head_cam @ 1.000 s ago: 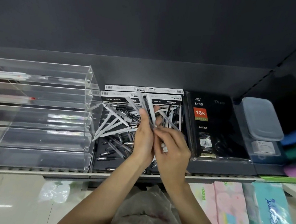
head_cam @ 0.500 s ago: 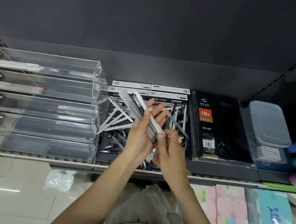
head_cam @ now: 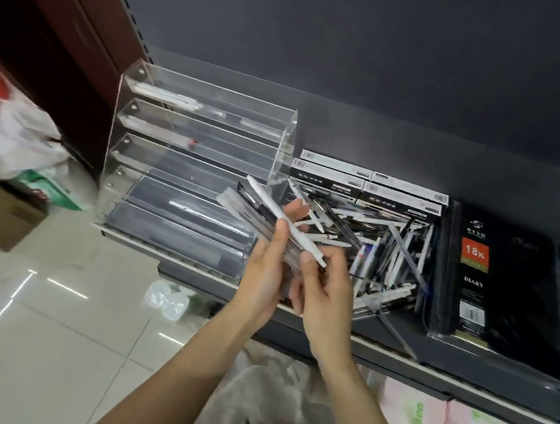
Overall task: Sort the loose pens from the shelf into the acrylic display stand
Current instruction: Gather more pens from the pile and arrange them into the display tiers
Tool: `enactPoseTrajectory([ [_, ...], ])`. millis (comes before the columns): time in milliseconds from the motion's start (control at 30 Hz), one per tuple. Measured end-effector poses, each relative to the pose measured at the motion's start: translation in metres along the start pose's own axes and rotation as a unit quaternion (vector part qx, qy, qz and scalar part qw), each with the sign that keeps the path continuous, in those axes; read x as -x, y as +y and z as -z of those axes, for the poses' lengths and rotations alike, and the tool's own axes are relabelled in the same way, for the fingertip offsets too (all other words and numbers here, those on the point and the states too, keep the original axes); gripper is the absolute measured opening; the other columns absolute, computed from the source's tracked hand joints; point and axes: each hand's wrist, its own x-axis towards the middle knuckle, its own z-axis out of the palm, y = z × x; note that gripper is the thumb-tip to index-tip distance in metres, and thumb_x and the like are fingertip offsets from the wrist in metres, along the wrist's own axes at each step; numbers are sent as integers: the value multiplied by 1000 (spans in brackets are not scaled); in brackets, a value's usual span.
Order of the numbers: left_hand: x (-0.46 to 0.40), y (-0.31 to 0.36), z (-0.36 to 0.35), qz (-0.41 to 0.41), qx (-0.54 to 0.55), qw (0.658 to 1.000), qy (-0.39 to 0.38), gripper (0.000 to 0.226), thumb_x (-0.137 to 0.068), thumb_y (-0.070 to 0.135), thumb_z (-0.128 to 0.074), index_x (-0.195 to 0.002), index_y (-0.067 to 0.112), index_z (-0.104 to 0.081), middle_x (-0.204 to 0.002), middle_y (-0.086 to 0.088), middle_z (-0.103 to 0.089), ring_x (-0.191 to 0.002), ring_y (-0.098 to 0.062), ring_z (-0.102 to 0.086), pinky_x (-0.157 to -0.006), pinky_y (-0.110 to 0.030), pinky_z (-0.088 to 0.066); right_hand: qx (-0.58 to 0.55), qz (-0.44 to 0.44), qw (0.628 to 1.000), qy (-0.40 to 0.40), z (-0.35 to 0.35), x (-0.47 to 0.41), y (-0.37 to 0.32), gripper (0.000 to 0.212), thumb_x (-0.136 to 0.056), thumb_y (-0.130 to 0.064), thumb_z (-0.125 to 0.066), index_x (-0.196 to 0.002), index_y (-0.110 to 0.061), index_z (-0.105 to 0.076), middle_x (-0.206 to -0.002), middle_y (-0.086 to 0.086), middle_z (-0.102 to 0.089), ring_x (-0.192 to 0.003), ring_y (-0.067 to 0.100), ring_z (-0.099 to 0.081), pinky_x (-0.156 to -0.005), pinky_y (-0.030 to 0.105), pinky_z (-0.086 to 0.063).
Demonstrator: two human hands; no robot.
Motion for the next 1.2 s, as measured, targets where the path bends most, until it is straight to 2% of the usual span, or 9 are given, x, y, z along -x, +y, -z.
enactPoseTrajectory([
  [67,1,12,24,0,-39,999,-17,34,-95,40,-41,-123,33,-60,-98,-4,-69,-54,-14,-57,-47,-32,-50,-8,10,1000,2,-13,-3,-3,13,-95,-26,-48,-91,-15,-51,-50,2,-51,-39,15,-45,-41,25,-38],
  [200,-3,51,84,8,-82,997,-3,39,-87,32,-54,-116,11,-67,-105,-10,-71,-100,-24,-66,-89,-36,-49,17,38,999,-15,-53,-11,-10,11,-92,-29,-49,-88,-20,-54,-51,2,-54,-39,14,-47,-44,23,-40],
  [300,-9,79,142,-30,-59,996,62,19,-84,25,-61,-79,8,-69,-81,-5,-69,-81,-17,-67,-70,-24,-54,40,60,997,-12,-91,-15,-12,9,-92,-28,-49,-86,-23,-53,-52,4,-55,-38,15,-47,-43,23,-40],
  [367,-15,97,180,-51,-83,991,92,31,-87,20,-61,-57,18,-56,-64,2,-55,-68,-9,-60,-68,-20,-53,54,60,997,-7,-122,-16,-14,8,-92,-28,-49,-86,-25,-52,-53,4,-55,-39,15,-45,-43,24,-39],
  [500,-24,121,234,-38,-56,993,99,24,-92,23,-56,-72,9,-61,-74,12,-67,-82,-11,-62,-70,-22,-54,68,35,997,14,-181,-16,-16,10,-92,-29,-50,-84,-23,-52,-52,3,-55,-39,14,-45,-42,23,-38],
  [567,-29,126,250,-2,-22,996,89,25,-86,27,-59,-80,4,-61,-86,3,-70,-90,-13,-65,-68,-21,-53,69,14,997,30,-204,-17,-16,12,-93,-28,-50,-85,-20,-52,-52,1,-55,-40,14,-45,-42,24,-38],
  [767,-38,128,266,82,-57,995,31,11,-88,17,-63,-84,8,-69,-74,2,-72,-72,-6,-68,-62,-15,-52,81,-13,994,67,-244,-12,-13,12,-95,-22,-50,-85,-17,-52,-50,0,-54,-39,15,-44,-41,24,-38],
  [1033,-54,128,278,126,-37,991,34,14,-88,20,-63,-86,12,-74,-82,7,-75,-76,-2,-67,-67,-13,-51,103,-40,988,110,-233,-36,-24,14,-91,-32,-51,-86,-25,-62,-76,-6,-66,-67,5,-57,-64,22,-48],
  [1200,-70,136,286,122,-13,990,64,13,-86,25,-64,-87,20,-76,-92,6,-75,-79,-3,-65,-84,-20,-49,94,35,973,209,-189,-83,-58,16,-93,-15,-54,-90,-20,-68,-64,-15,-59,-60,1,-49,-57,14,-42],
])
